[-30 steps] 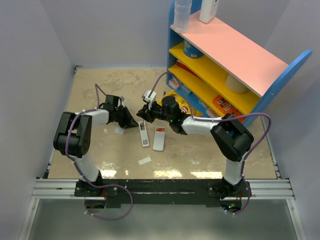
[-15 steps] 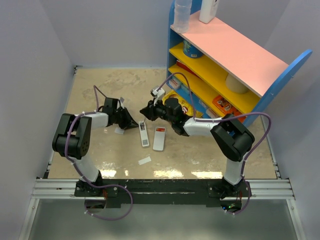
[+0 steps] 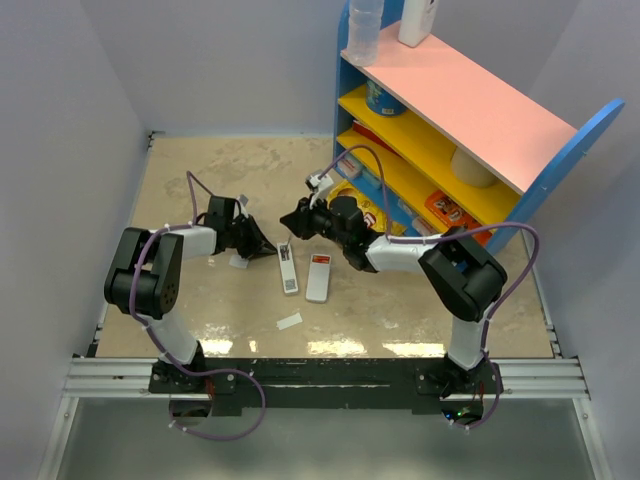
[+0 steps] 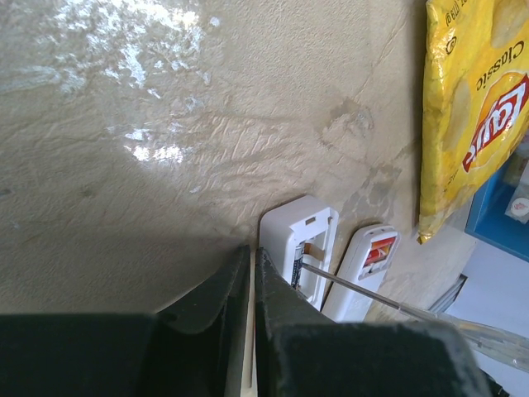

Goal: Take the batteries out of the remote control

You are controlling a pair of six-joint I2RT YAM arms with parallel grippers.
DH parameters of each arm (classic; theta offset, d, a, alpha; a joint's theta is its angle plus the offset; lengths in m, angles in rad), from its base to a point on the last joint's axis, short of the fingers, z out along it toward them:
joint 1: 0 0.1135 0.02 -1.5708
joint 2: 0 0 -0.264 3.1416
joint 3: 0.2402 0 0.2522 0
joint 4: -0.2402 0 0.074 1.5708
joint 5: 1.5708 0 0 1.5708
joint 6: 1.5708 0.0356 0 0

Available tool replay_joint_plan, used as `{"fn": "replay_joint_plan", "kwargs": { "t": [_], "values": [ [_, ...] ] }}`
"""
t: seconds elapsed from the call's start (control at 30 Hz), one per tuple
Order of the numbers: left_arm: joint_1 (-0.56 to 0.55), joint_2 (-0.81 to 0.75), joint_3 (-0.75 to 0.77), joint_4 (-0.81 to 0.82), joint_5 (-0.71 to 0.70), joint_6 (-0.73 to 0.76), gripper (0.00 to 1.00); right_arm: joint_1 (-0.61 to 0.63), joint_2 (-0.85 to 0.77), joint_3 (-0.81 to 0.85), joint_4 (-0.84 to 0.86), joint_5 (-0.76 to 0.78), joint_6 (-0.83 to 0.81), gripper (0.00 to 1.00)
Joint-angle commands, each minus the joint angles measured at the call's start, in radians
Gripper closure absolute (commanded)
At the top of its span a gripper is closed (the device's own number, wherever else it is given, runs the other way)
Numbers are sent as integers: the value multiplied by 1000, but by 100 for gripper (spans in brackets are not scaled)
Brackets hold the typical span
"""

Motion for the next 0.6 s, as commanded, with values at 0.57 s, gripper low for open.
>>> {"fn": "replay_joint_plan", "kwargs": {
  "t": [0.57],
  "values": [
    [-41,7,-45,-3,42,-14,88,63,74,-259,63,3,248,100]
  ]
}}
